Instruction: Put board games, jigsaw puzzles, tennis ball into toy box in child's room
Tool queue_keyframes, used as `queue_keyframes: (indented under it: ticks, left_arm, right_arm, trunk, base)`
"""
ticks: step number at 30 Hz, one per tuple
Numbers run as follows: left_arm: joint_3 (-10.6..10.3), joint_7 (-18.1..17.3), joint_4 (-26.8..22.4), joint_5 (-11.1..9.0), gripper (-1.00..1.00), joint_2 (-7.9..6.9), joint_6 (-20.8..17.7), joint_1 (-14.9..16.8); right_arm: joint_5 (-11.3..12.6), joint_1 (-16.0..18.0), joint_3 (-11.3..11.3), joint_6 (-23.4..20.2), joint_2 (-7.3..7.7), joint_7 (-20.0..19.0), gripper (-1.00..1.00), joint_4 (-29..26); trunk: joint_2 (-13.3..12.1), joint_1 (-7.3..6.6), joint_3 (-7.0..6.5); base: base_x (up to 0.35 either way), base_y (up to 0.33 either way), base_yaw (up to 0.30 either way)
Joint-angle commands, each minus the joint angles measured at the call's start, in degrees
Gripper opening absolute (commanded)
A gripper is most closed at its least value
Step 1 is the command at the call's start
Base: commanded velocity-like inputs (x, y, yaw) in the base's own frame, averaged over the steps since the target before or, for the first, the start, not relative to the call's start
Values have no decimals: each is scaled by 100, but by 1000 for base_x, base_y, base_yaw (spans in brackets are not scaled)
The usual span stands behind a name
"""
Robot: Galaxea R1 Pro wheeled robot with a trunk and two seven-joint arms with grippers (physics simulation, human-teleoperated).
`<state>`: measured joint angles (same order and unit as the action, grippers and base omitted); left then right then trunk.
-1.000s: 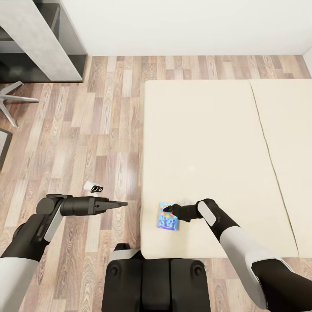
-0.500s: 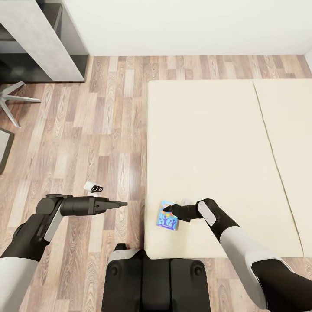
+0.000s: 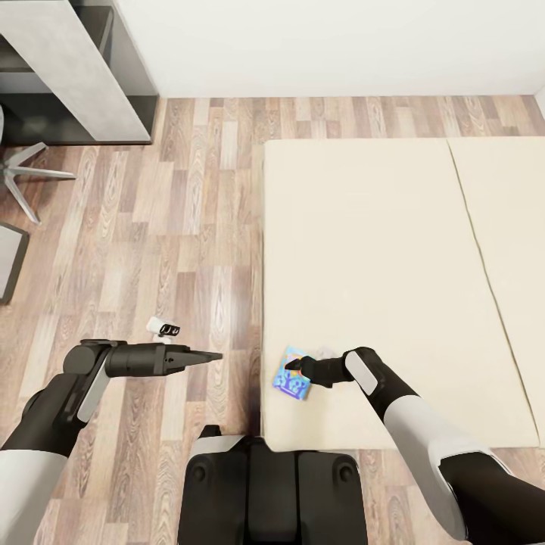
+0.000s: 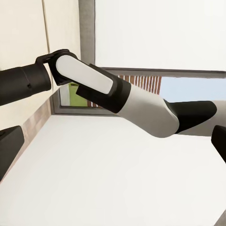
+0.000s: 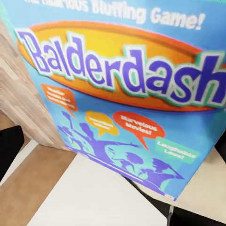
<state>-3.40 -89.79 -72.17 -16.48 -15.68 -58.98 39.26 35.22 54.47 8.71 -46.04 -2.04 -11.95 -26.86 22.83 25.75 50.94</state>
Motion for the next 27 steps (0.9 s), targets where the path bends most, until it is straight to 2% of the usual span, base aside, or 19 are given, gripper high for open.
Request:
queue_keyframes:
  ticks: [1,27]
  left_arm:
    - [-11,-21,1,-5,100,-5,-61,3]
    - [-11,-21,1,-5,100,-5,-61,3]
  right_arm:
    - [-42,2,8,-13,2,-35,100,-3]
    - [-42,2,8,-19,2,-36,100,-4]
  trunk:
    - [9,3,6]
    - [9,3,6]
  base:
    - [-15,51,0]
    - [-1,62,0]
